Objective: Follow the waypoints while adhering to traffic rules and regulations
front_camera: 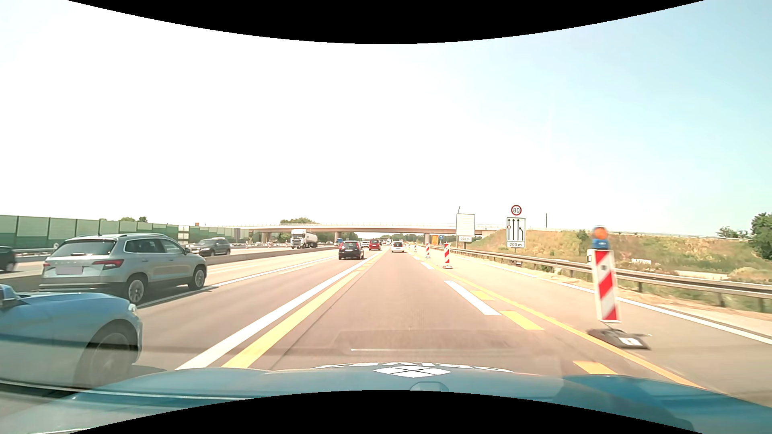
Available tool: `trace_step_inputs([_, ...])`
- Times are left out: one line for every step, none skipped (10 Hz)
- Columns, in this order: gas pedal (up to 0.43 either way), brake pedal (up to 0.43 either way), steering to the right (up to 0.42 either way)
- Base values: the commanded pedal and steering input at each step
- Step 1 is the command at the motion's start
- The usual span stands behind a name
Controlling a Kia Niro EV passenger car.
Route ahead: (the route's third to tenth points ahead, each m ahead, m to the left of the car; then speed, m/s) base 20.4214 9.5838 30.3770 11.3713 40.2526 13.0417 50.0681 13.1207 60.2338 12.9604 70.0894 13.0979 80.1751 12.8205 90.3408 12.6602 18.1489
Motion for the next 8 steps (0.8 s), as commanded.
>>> trace_step_inputs([0.228,0.000,0.001])
trace_step_inputs([0.220,0.000,0.001])
trace_step_inputs([0.177,0.000,0.001])
trace_step_inputs([0.169,0.000,0.000])
trace_step_inputs([0.169,0.000,0.000])
trace_step_inputs([0.157,0.000,0.000])
trace_step_inputs([0.157,0.000,0.000])
trace_step_inputs([0.150,0.000,-0.001])
